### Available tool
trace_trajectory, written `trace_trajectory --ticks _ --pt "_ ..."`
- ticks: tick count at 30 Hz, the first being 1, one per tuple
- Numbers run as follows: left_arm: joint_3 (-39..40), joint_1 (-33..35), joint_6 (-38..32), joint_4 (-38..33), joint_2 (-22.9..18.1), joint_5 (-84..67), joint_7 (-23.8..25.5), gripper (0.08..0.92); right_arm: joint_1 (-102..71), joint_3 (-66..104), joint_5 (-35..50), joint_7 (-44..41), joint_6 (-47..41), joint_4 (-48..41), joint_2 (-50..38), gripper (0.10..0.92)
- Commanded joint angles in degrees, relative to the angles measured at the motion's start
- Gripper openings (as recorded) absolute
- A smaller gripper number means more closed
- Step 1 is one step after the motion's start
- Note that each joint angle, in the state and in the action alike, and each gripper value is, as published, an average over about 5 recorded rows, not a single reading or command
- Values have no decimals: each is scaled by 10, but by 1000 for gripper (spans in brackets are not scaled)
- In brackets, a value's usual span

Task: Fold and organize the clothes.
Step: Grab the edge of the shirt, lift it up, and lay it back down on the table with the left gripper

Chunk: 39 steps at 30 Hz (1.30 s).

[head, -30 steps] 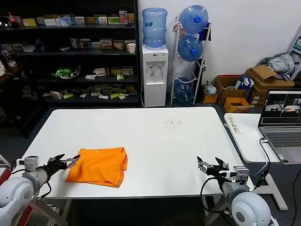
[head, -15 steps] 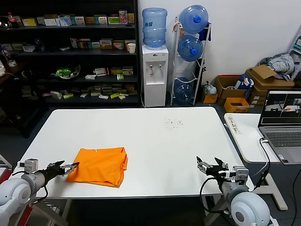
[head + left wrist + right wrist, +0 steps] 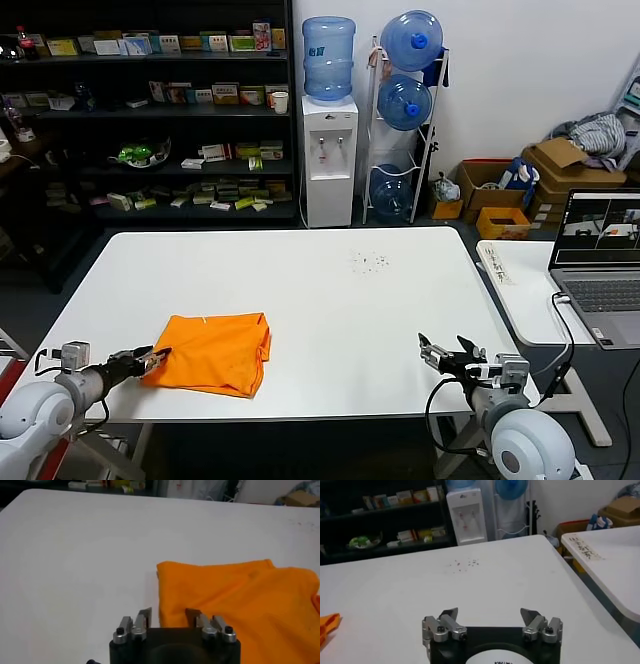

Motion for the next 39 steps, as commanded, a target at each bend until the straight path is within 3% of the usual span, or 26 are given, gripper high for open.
trace_trajectory --ticks 1,8,13,19,24,28,32,39 --pt "6 -1 -6 2 -4 1 0 481 1 0 0 1 1 -1 0 823" --pt "-11 5 -23 -21 -14 -10 -14 282 -1 0 -3 0 3 -3 3 823" --pt "-46 24 -26 -93 -31 21 -41 141 0 1 -7 -3 5 -6 7 823" --pt "-124 76 -7 -239 -59 145 -88 106 6 -5 -14 -12 12 -18 15 823" --pt "-205 118 38 -295 -51 196 -108 106 15 -16 -18 -21 18 -25 21 823" --pt "-309 211 43 -271 -30 199 -104 106 19 -18 -19 -30 24 -27 20 823" --pt "-404 287 8 -198 -18 224 -98 106 23 -20 -22 -39 31 -31 19 823" --pt "-468 297 -45 -117 -21 270 -112 106 29 -31 -30 -45 37 -38 22 823"
